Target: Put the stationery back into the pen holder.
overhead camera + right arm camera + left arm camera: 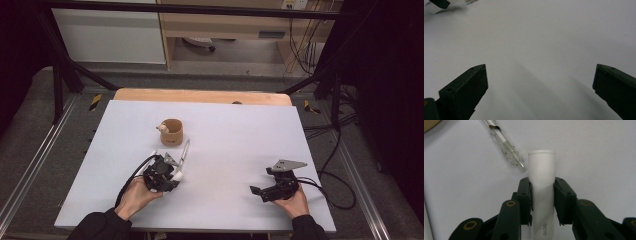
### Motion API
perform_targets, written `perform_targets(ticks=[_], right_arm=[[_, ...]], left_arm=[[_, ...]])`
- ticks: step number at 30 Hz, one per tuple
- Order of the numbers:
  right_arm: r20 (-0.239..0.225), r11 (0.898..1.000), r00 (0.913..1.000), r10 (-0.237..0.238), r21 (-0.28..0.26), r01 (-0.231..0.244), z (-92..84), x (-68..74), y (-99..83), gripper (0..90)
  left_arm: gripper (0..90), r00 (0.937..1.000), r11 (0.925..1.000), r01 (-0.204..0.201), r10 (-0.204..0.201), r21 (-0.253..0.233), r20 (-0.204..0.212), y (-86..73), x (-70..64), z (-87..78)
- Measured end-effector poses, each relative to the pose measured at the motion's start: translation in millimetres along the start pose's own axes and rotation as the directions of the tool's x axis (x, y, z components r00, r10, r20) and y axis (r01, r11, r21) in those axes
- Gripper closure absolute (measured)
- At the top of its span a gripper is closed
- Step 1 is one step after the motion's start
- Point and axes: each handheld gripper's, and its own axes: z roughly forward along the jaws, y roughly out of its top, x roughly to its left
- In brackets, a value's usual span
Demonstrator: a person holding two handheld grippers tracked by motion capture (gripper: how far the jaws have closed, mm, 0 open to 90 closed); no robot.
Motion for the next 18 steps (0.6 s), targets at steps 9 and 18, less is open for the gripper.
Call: perform_targets(ticks=[9, 18], right_arm=[[-0.001, 1.000, 1.0000, 0.003, 0.002, -0.003, -0.1, 0.2, 0.0, 0.6], [-0.001, 1.000, 1.0000, 0.000, 0.001, 0.000, 0.0, 0.1, 0.0, 0.6]], left_arm=[[68.2, 1.0000, 0.9994, -0.001, 0.002, -0.035, 0.002, -1.2, 1.5, -11.5], [68.2, 0.9999, 0.9955, 0.017, -0.016, -0.093, 0.002, -2.2, 5.1, -24.0]])
